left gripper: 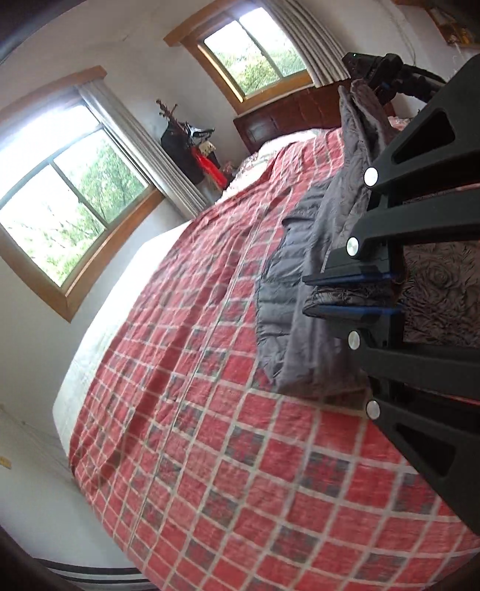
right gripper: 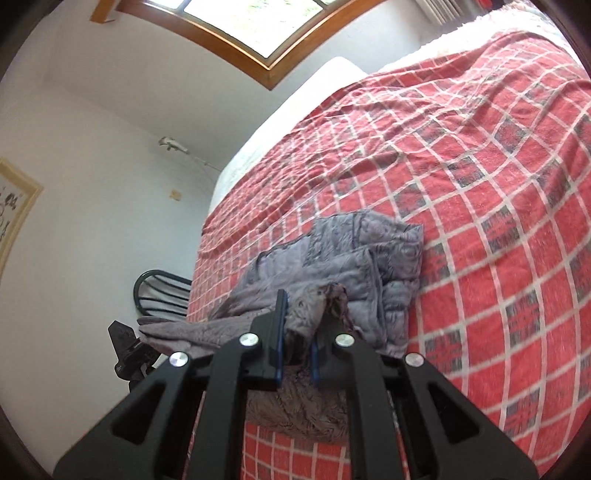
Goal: Fold large clothes
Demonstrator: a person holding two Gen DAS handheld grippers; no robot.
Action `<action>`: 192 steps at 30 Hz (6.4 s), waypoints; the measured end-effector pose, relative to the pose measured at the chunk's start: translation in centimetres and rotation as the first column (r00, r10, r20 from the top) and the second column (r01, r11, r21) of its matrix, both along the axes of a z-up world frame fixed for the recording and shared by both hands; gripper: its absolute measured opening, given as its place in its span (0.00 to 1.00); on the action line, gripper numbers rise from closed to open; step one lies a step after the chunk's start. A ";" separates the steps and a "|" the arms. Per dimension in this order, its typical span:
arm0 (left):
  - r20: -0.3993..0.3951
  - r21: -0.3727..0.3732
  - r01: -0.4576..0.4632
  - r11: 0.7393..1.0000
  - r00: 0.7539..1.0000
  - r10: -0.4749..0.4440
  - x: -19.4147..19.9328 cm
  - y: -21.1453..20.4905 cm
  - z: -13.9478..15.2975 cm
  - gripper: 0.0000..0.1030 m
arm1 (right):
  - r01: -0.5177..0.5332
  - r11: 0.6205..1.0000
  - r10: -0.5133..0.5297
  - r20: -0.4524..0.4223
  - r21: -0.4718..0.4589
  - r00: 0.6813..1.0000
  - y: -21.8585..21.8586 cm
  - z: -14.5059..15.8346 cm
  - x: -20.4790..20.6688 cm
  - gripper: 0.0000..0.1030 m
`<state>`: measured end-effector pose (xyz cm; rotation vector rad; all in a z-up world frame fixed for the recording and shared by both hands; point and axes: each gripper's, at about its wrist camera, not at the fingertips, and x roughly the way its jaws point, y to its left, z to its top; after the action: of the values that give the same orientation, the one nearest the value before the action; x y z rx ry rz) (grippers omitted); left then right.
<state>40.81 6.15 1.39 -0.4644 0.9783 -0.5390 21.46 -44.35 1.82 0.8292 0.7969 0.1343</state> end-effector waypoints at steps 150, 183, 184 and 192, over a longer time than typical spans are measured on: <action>-0.186 -0.141 0.145 0.979 0.968 -0.170 2.8 -2.3 -13.8 0.77 | -0.162 0.987 0.162 -0.081 0.010 0.983 2.2 -14.2 6.3 0.88; -0.082 0.000 0.176 0.984 0.981 -0.175 -13.2 7.7 -9.9 0.28 | -0.302 0.953 0.301 -0.066 -0.010 0.951 14.4 -12.1 -9.9 0.32; -0.087 0.002 0.171 0.985 0.981 -0.171 -13.2 7.8 -10.9 0.29 | -0.294 0.955 0.295 -0.063 0.031 0.953 13.9 -13.0 -9.9 0.33; -0.069 -0.046 0.137 0.989 0.988 -0.140 -13.3 8.7 -13.9 0.39 | -0.267 0.957 0.271 -0.024 0.117 0.962 13.0 -15.8 -10.3 0.36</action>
<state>27.52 14.90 -12.47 -0.4568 1.0761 -0.6725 11.19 -31.30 -14.00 0.8280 0.9447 0.4093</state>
